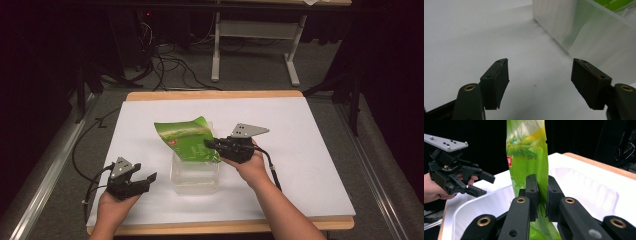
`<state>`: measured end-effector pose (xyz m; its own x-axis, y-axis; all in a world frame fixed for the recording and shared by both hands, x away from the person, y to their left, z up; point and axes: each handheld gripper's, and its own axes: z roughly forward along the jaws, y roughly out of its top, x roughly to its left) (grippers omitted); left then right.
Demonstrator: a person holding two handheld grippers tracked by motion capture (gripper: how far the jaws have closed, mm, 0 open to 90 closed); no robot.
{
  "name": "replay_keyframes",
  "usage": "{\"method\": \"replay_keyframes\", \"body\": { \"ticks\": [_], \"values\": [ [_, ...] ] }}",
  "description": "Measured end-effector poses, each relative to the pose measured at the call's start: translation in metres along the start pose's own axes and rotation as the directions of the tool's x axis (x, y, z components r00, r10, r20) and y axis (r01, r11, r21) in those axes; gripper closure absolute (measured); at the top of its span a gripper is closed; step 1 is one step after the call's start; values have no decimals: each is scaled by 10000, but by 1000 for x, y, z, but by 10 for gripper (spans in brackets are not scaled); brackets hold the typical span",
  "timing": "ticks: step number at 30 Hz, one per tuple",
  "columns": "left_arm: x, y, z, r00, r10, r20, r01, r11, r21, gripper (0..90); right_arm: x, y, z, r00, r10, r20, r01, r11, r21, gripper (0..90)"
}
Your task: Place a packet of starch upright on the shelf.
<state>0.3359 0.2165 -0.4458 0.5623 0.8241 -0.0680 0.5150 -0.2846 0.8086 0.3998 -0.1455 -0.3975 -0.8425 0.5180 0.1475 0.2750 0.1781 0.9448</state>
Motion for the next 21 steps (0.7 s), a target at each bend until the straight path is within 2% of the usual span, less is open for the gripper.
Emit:
{"method": "replay_keyframes", "body": {
  "ticks": [10, 21],
  "values": [
    [0, 0, 0, 10000, 3, -4, -3, 10000, -18, 308, -2, -12, -1, 9995, 284, 122, -284, 9996, -17, 843],
    [-1, 0, 0, 10000, -12, -12, 12, 10000, -23, 308, -5, -21, 1, 9977, 642, 218, -646, 9977, 206, 851]
  ]
}}
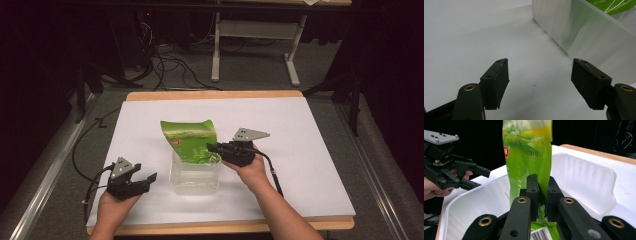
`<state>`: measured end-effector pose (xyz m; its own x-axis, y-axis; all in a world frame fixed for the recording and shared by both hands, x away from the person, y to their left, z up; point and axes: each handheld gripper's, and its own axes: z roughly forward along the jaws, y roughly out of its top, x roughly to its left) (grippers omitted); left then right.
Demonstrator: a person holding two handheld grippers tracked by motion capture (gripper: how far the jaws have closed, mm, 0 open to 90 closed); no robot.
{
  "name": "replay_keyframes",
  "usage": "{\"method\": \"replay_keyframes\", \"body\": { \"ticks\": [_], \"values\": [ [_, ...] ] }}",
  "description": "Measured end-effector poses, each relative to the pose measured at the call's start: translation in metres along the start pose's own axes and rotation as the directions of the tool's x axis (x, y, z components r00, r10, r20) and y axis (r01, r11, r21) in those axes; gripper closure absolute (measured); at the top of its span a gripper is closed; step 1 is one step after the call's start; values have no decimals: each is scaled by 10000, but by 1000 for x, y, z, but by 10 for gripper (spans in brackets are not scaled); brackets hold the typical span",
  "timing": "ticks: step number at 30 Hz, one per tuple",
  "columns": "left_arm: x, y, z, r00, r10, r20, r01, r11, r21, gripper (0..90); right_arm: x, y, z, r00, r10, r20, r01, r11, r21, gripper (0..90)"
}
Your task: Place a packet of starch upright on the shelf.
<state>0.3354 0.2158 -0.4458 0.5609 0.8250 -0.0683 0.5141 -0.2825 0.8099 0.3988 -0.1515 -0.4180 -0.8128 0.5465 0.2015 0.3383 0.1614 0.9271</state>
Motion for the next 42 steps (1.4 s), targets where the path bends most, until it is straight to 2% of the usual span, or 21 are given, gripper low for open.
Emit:
{"method": "replay_keyframes", "body": {
  "ticks": [16, 27, 42],
  "values": [
    [-1, 0, 1, 10000, -7, -26, 8, 10000, 65, 308, 2, -12, 0, 10000, 28, -23, -27, 9996, 297, 860],
    [-1, 0, 1, 10000, 32, -39, -32, 10000, 94, 308, -2, -23, -3, 9999, 43, 134, -51, 9978, 664, 862],
    [-2, -1, 2, 10000, 30, -17, -29, 9998, 186, 308, -6, -33, -3, 9997, 252, 74, -258, 9954, 925, 863]
  ]
}}
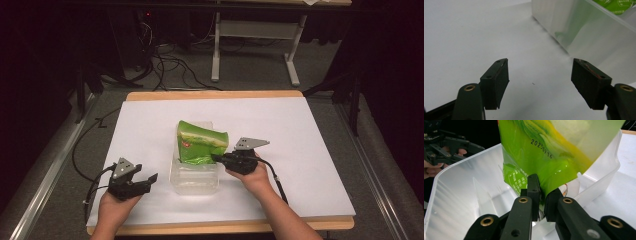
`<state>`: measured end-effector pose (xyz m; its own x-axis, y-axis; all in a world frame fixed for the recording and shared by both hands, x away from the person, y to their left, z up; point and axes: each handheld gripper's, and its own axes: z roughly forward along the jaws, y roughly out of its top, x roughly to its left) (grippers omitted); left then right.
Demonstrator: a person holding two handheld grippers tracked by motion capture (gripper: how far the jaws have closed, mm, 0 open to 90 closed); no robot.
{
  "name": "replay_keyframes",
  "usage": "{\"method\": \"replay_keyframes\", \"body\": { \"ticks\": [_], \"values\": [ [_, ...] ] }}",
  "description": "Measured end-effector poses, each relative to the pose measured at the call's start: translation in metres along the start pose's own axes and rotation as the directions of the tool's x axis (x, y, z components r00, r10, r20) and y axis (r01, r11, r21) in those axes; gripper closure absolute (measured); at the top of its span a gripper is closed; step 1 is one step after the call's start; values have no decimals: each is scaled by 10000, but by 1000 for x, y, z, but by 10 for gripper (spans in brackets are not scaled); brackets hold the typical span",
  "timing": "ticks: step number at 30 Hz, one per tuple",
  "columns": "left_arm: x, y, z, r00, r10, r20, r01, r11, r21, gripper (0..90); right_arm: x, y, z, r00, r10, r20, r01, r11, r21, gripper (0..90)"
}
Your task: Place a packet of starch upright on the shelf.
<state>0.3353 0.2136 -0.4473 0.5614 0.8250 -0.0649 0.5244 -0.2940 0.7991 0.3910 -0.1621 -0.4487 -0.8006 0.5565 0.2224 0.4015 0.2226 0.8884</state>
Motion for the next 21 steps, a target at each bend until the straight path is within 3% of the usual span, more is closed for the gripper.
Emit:
{"method": "replay_keyframes", "body": {
  "ticks": [21],
  "values": [
    [1, 0, -1, 10000, -47, 32, 47, 10000, -77, 307, 11, 15, -6, 9969, -631, 478, 635, 9980, -52, 858]
  ]
}}
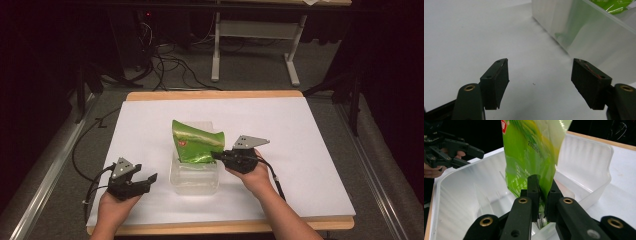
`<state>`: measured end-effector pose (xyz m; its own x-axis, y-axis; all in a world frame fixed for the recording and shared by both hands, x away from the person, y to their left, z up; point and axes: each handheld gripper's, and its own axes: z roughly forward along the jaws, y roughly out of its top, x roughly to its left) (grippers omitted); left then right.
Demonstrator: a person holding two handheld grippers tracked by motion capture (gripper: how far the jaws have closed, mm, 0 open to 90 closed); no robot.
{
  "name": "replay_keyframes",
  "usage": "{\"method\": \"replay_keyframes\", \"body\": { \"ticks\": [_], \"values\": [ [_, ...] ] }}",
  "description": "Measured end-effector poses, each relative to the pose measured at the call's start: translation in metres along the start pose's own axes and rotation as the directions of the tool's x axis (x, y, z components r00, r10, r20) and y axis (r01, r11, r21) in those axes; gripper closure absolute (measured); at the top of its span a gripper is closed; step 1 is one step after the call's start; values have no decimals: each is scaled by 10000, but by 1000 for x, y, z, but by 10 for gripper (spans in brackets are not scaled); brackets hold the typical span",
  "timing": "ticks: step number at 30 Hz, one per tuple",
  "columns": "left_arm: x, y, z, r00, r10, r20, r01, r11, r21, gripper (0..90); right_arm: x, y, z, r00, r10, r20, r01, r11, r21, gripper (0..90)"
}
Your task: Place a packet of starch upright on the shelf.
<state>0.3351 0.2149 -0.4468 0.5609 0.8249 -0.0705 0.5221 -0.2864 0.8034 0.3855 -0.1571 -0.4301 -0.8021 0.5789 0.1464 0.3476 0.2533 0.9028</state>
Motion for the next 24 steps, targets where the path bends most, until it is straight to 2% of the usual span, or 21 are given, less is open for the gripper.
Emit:
{"method": "replay_keyframes", "body": {
  "ticks": [3, 6, 7, 8, 9, 13, 15, 19, 20, 24],
  "values": [
    [0, 0, 0, 10000, -26, 0, 26, 10000, -52, 307, 2, 2, 0, 9999, -85, 107, 85, 10000, -3, 847],
    [0, 0, 0, 10000, -33, -1, 33, 10000, -54, 307, 3, 3, -2, 9996, -162, 235, 163, 9999, -41, 767],
    [0, 0, 0, 10000, -33, -1, 33, 10000, -54, 307, 3, 3, -2, 9996, -162, 235, 163, 9999, -41, 767],
    [0, 0, 0, 10000, -28, 2, 28, 10000, -51, 307, 4, 3, -3, 9997, -133, 228, 134, 9999, -57, 725],
    [0, 0, 0, 10000, -21, -4, 21, 10000, -68, 307, 6, 6, -6, 9989, -243, 389, 248, 9996, -116, 624],
    [1, 1, -1, 10000, -24, -2, 24, 9999, -100, 307, 9, 10, -15, 9973, -279, 680, 303, 9990, -339, 483],
    [1, 1, -1, 10000, -30, 0, 30, 9999, -96, 307, 11, 11, -21, 9944, -370, 993, 411, 9984, -400, 421],
    [2, 1, -1, 10000, -60, 17, 60, 9999, -154, 307, 10, 9, -32, 9903, -420, 1328, 482, 9979, -439, 364],
    [2, 1, -1, 10000, -64, 25, 64, 9998, -181, 307, 8, 6, -39, 9847, -347, 1709, 407, 9987, -314, 339],
    [2, 2, -2, 9999, -92, 48, 93, 9997, -216, 307, 2, -1, -51, 9768, -78, 2138, 131, 9996, -234, 326]
  ]
}}
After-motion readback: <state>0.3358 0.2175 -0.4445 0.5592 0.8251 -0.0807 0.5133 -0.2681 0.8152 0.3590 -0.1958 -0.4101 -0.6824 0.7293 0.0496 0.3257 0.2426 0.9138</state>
